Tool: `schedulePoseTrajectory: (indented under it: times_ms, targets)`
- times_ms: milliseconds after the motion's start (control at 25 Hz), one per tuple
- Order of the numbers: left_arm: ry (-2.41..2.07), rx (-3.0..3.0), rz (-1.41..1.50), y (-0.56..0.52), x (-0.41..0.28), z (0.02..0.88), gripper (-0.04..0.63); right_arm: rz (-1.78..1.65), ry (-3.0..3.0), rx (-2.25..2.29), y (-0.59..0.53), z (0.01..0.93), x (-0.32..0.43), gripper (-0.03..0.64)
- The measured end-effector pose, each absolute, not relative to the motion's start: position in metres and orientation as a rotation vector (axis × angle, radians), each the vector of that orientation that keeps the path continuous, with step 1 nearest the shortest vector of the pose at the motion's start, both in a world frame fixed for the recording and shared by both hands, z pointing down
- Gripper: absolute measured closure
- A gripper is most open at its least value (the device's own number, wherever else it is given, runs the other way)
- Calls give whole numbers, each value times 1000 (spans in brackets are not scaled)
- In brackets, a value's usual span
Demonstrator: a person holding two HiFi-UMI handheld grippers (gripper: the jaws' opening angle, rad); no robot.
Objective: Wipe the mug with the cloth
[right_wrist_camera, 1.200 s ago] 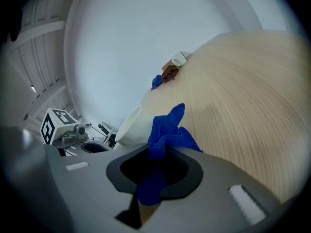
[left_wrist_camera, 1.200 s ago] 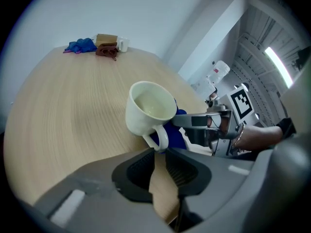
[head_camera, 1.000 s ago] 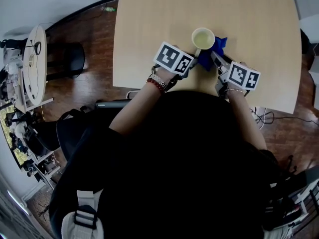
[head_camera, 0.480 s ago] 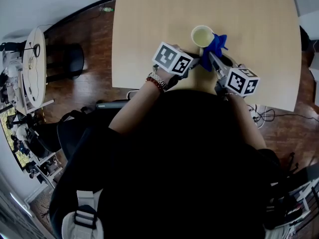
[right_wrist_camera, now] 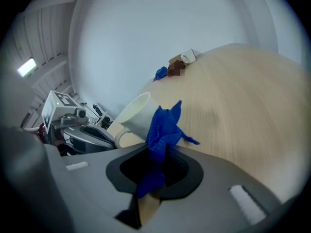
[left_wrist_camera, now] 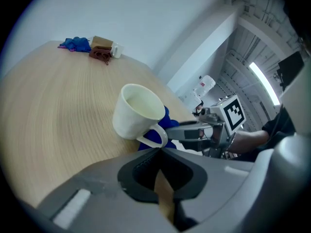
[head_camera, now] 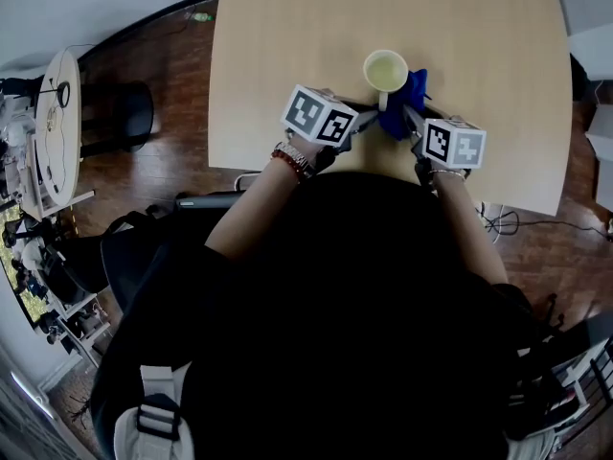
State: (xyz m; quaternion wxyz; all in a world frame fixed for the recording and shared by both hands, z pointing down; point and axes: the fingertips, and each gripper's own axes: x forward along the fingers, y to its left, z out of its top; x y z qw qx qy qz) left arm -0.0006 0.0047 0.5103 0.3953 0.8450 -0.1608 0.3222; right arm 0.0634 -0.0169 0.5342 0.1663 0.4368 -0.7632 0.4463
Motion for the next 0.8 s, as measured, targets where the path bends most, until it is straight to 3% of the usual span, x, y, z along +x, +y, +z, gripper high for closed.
schedulePoseTrajectory:
  times_ms: [240,440,800]
  targets:
    - [-450,2143,748,0,-23,512,592,1086,-2042,1200,-2,555,125,540]
    - [-494,2157,660,-13,-33,512,592,950,-2078,1222,-14,561,141,379]
    - [-620,2132,271,-29,-98,427,592,595,-2244,1699,-50,393,170,390]
